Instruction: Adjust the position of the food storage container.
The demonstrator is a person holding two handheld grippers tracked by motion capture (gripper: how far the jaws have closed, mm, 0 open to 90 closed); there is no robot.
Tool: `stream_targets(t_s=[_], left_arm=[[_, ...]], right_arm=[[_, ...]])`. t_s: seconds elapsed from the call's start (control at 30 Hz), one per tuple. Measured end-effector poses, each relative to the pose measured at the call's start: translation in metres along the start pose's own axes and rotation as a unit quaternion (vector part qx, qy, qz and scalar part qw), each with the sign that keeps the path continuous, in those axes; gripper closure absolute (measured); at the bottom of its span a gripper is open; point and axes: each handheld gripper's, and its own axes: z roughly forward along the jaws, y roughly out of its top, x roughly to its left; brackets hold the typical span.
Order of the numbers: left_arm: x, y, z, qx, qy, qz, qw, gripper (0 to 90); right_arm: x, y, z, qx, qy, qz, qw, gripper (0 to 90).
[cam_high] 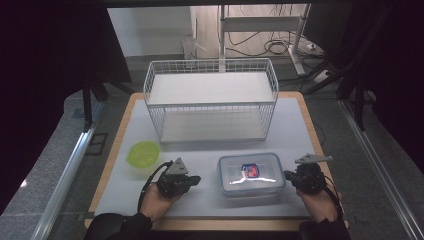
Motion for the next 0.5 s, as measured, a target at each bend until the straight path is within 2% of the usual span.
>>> stream_targets(t_s=[0.03,0.1,0.23,0.33,0.5], left_arm=[[0.001,0.000,-0.001,0.001,0.000,-0.005,1.0000,89.0],[0.001,0.000,-0.001,0.001,0.002,-0.007,1.0000,89.1],[0.007,-0.003,-0.001,0.016,0.011,-0.023,0.9996,89.0],[0.010,-0.006,-0.002,0.022,0.020,-0.026,0.9992,88.9],[0.014,-0.013,-0.008,0.031,0.023,-0.041,0.9984,88.2]], right_arm=[[0.007,0.002,0.004,0.003,0.014,-0.008,0.9999,89.9],[0.010,0.003,0.006,0.003,0.018,-0.011,0.9998,89.8],[0.028,0.008,0.019,0.016,0.046,-0.034,0.9982,89.8],[0.036,0.010,0.025,0.017,0.055,-0.042,0.9975,89.8],[0.047,0.017,0.034,0.012,0.073,-0.052,0.9959,89.8]])
